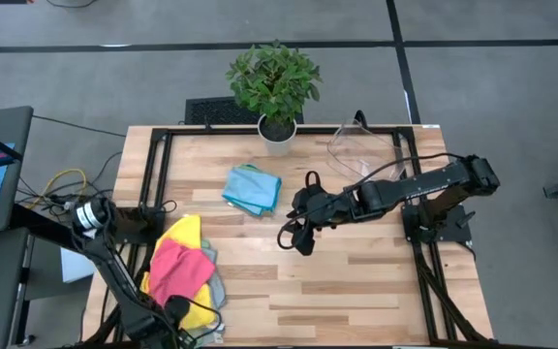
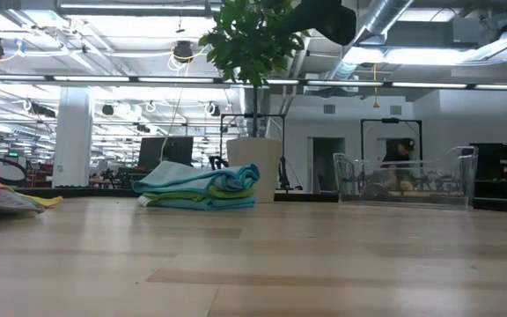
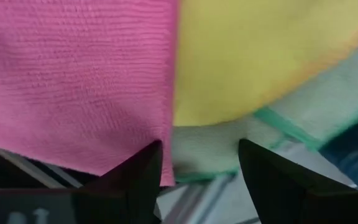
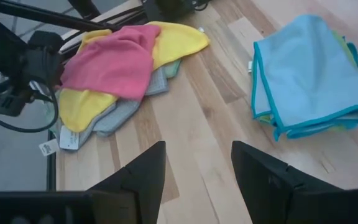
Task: Fold microfiber towels
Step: Fold the pink microfiber towel
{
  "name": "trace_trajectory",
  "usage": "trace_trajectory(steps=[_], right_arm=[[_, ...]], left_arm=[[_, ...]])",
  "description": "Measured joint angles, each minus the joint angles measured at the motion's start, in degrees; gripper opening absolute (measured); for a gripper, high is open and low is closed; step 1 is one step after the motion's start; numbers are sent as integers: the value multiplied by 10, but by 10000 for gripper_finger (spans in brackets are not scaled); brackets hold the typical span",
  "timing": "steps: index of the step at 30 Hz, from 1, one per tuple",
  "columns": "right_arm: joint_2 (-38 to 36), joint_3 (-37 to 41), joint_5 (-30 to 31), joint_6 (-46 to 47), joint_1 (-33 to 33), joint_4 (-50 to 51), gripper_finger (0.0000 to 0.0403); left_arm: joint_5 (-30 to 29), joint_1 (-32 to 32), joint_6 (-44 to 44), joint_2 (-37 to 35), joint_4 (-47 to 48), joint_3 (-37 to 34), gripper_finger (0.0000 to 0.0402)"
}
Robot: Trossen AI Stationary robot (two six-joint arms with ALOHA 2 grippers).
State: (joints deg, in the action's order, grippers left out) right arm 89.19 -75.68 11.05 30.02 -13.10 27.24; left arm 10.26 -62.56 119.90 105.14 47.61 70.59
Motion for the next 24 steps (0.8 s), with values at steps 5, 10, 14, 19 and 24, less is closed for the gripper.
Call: trace_trajectory(steps=[5, 10, 14, 19, 24], right_arm=[[0, 0, -1, 0, 0, 2, 210], [0, 0, -4, 0, -4, 2, 210], [0, 0, -4, 0, -10, 2, 210], [0, 0, -4, 0, -21, 8, 210], [0, 0, -4, 0, -31, 9, 210]], left_arm=[[14, 4, 9, 1, 9, -6, 206], [54, 1, 1, 0, 16, -6, 206], [65, -8, 3, 0, 33, -6, 205], [75, -10, 24, 0, 28, -15, 168], [82, -5, 18, 0, 18, -24, 92]])
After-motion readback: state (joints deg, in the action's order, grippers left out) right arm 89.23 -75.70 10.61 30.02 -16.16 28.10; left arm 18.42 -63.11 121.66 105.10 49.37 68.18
